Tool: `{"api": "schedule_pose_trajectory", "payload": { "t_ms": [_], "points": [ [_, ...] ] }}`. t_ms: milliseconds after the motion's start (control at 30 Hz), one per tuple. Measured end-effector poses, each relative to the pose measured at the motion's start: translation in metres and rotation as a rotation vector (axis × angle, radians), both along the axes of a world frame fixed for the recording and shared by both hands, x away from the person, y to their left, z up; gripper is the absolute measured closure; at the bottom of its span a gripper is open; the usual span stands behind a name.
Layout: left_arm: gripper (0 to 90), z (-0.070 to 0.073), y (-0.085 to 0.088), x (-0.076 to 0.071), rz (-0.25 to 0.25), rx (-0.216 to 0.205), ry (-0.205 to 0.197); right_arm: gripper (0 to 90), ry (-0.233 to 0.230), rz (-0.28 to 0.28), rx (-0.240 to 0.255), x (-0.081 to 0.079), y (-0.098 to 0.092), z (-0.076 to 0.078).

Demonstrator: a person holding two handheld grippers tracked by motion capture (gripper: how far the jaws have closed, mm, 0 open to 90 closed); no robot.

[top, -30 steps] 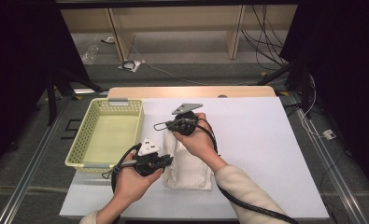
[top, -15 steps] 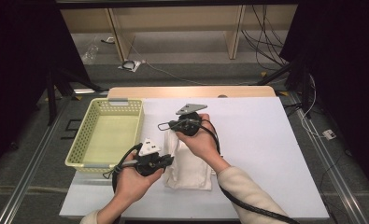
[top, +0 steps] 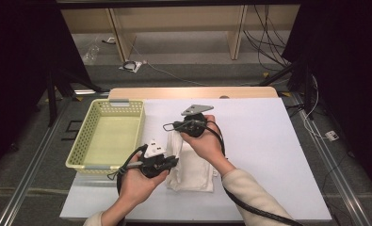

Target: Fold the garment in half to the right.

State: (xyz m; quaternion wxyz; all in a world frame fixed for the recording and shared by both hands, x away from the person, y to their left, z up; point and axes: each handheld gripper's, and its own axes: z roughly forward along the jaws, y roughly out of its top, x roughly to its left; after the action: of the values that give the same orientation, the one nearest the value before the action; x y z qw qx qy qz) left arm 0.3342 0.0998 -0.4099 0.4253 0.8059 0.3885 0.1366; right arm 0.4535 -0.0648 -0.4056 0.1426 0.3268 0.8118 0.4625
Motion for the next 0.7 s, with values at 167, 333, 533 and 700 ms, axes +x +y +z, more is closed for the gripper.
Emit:
{"api": "schedule_pose_trajectory", "payload": {
  "t_ms": [167, 333, 533, 700],
  "points": [
    [83.3, -0.0005, -0.0012, 0.0002, -0.001, 0.003, 0.000, 87.0, 0.004, 0.001, -0.006, 0.0001, -0.0012, -0.0002],
    [83.2, -0.0007, -0.0030, 0.0000, -0.004, 0.006, 0.001, 87.0, -0.003, -0.001, -0.002, -0.0001, -0.0026, -0.0010],
    [83.2, -0.0005, -0.0046, 0.0001, -0.009, 0.009, 0.000, 87.1, -0.002, -0.001, -0.007, -0.0004, -0.0037, -0.0004],
    [83.3, -0.0005, -0.0063, 0.0004, -0.011, 0.010, 0.001, 87.1, -0.004, -0.004, -0.006, -0.0004, -0.0052, -0.0005]
  ]
}}
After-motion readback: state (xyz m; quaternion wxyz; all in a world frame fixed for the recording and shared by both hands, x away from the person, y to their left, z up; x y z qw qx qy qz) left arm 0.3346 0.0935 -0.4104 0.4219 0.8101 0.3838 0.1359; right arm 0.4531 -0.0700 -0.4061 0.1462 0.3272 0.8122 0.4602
